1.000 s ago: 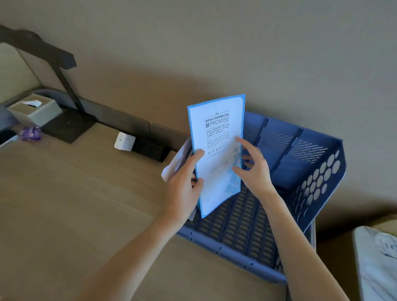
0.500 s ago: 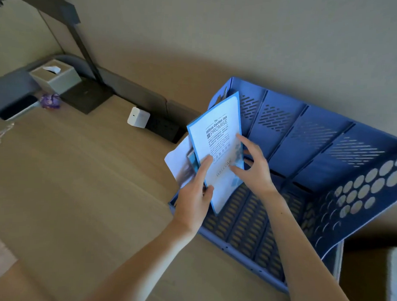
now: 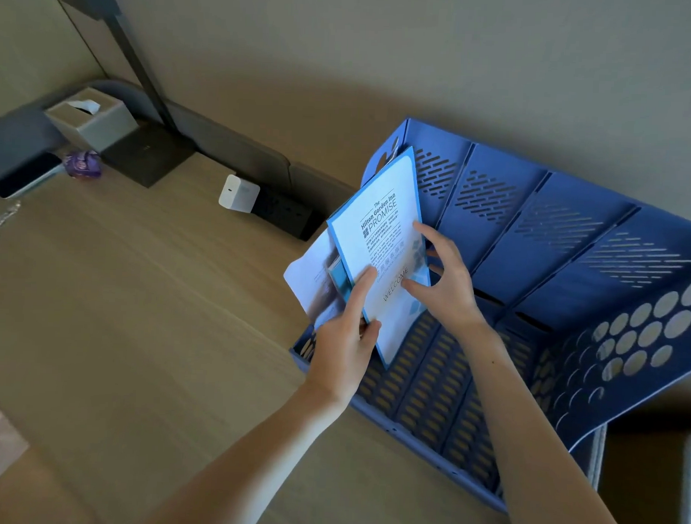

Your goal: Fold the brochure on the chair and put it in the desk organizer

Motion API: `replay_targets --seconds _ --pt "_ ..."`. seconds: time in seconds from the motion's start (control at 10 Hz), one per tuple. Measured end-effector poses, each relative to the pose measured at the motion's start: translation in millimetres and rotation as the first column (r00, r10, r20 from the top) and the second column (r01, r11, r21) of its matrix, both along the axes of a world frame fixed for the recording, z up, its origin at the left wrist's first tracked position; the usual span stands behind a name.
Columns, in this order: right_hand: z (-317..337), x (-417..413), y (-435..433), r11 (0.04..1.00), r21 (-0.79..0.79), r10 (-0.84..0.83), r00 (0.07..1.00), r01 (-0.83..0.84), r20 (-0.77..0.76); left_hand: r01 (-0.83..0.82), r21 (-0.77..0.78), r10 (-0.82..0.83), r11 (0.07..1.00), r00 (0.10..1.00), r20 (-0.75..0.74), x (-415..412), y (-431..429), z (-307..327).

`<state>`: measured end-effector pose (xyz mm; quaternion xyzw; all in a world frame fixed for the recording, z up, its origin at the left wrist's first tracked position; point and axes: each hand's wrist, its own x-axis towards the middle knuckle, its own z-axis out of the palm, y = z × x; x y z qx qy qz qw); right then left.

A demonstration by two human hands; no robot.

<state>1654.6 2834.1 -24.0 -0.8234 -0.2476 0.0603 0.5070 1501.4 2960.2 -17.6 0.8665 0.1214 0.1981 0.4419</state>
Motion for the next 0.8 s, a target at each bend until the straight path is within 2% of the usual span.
replay_targets --seconds 0.4,0.6,0.8 --pt "2 -5 -1 0.999 -0.036 -0.021 1.000 0.021 -0.004 0.020 -0.020 -0.020 1.000 0.999 -0.032 -3 3 5" --pt "8 -15 -6 0.996 -0.065 -0.063 0.998 0.063 -0.006 0.056 0.111 -0.054 0.992 0.998 -0.022 -13 6 12" --pt "31 -37 -15 0.992 -0.054 -0.118 0.993 0.118 0.005 0.088 0.125 -0.078 0.988 0.993 -0.084 -37 16 29"
